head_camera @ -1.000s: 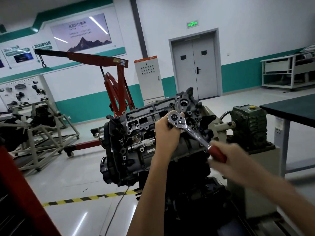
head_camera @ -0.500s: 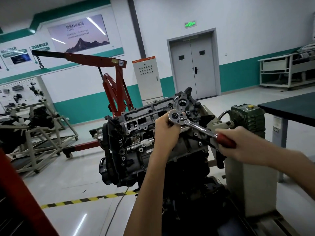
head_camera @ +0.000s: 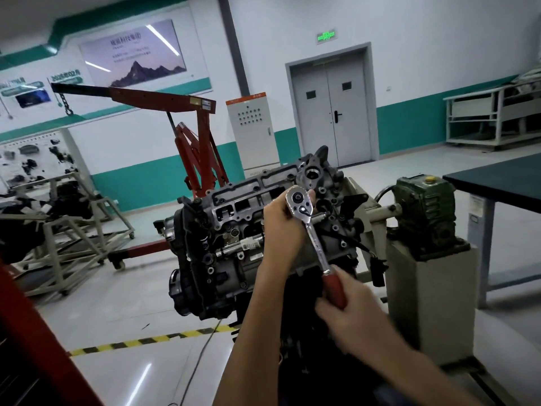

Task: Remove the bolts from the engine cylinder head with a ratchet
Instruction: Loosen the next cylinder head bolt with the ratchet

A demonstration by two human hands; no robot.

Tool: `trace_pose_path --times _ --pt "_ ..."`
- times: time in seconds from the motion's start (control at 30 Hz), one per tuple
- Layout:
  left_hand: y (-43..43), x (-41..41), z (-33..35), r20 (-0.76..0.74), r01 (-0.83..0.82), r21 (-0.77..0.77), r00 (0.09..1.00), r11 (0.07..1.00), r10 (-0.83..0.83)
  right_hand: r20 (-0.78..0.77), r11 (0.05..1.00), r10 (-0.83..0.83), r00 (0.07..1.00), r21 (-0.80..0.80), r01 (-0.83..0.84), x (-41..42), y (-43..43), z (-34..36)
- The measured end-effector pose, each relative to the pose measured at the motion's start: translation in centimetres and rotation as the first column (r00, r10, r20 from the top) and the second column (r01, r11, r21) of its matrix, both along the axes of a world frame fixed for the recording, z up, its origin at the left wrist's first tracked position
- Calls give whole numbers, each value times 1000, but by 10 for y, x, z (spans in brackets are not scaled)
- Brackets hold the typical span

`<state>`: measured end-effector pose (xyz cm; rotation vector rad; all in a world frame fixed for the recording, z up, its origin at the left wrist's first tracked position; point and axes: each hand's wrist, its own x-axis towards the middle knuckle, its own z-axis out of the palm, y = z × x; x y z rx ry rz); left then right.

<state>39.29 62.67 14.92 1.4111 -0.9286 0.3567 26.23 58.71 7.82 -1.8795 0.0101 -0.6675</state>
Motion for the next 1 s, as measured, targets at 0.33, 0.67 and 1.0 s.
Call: trace_pose_path --times 0.33,0.67,1.0 --pt "5 0 -1 0 32 1 999 999 -32 -71 898 -85 994 -439 45 -12 -73 30" --pt "5 1 0 -7 28 -21 1000 999 -28 14 999 -32 999 -27 33 3 11 -1" --pt "-1 3 0 -4 -6 -8 1000 1000 6 -93 869 -107 990 -493 48 -12 -85 42"
